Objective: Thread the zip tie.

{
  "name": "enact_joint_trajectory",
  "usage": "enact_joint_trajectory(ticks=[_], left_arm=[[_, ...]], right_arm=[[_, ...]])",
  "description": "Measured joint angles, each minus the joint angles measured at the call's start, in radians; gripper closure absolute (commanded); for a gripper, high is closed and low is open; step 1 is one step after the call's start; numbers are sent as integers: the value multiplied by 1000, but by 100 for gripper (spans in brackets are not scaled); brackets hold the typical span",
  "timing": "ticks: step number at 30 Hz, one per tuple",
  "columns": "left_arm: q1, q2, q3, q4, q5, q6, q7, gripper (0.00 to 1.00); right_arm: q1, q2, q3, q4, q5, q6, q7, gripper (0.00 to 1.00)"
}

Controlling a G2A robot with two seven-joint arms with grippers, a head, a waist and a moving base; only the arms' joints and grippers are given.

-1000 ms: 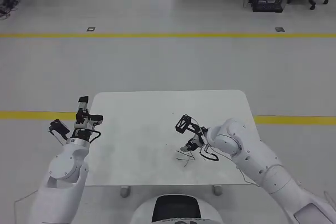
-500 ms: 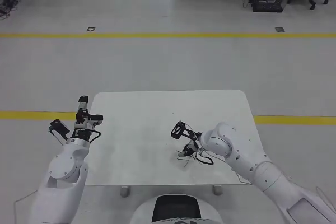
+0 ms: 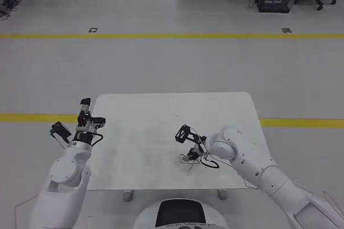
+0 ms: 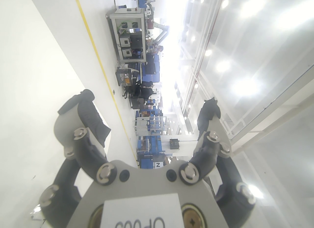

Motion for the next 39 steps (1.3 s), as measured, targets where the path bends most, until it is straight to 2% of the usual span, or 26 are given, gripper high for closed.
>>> enact_joint_trajectory(ticks=[4,39], left_arm=[[0,0,0,0,0,0,0,0],[0,0,0,0,0,0,0,0]], right_arm=[[14,-9,-30,15,6,-12,21,0],[14,-17,-83,45,37,-12,-1,0]])
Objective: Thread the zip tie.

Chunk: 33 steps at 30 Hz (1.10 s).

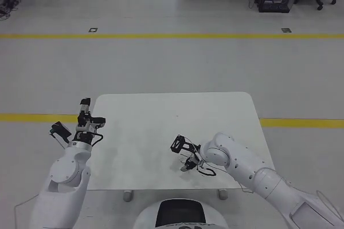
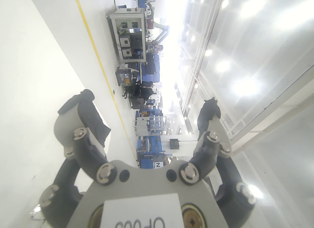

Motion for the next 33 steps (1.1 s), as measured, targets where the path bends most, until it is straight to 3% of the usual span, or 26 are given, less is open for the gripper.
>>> enact_joint_trajectory(ticks=[7,10,12,19,25,33], left_arm=[[0,0,0,0,0,0,0,0],[0,0,0,0,0,0,0,0],[0,0,0,0,0,0,0,0],[0,0,0,0,0,0,0,0],[0,0,0,0,0,0,0,0],[0,0,0,0,0,0,0,0]], right_arm=[[-12,-1,-4,12,-30,0,-22,0],[-13,-3,-4,14,-42,9,-34,25],[-16,-3,-3,14,-51,12,-45,49],[-25,-3,1,6,-78,10,-61,55],[-33,-2,8,1,-93,10,-62,66],[-29,-10,3,20,-107,16,-70,69]])
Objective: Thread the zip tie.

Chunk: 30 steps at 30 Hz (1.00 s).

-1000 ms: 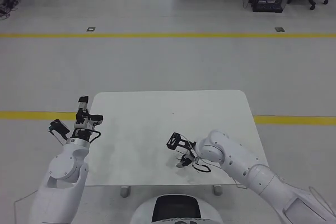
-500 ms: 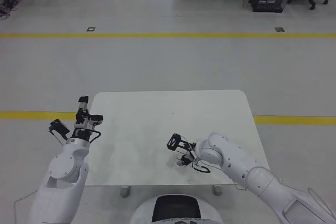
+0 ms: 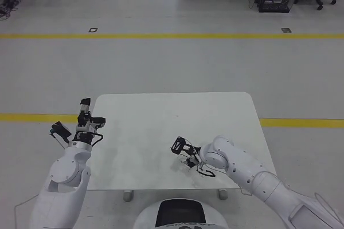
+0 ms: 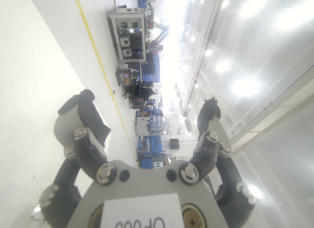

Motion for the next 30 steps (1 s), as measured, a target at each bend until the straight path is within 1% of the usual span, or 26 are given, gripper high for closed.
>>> enact_joint_trajectory(ticks=[6,16,27,30], left_arm=[[0,0,0,0,0,0,0,0],[0,0,0,0,0,0,0,0],[0,0,0,0,0,0,0,0],[0,0,0,0,0,0,0,0]], right_arm=[[12,-12,-9,37,0,1,-10,69],[36,-36,-32,99,-7,7,-29,78],[51,-58,-53,149,-36,4,-52,78],[54,-63,-58,159,-45,0,-58,80]])
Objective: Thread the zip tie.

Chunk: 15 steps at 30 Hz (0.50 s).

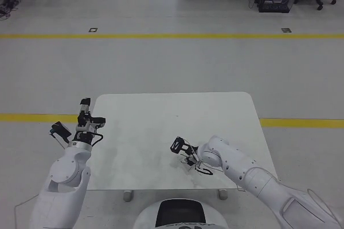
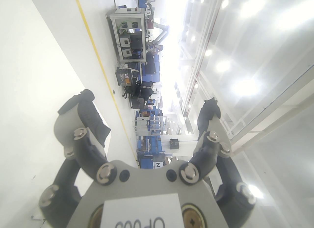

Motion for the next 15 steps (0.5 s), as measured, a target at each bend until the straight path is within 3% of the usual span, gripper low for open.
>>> enact_joint_trajectory(ticks=[15], left_arm=[[0,0,0,0,0,0,0,0]], right_arm=[[12,-23,-7,46,-12,-9,-7,83]])
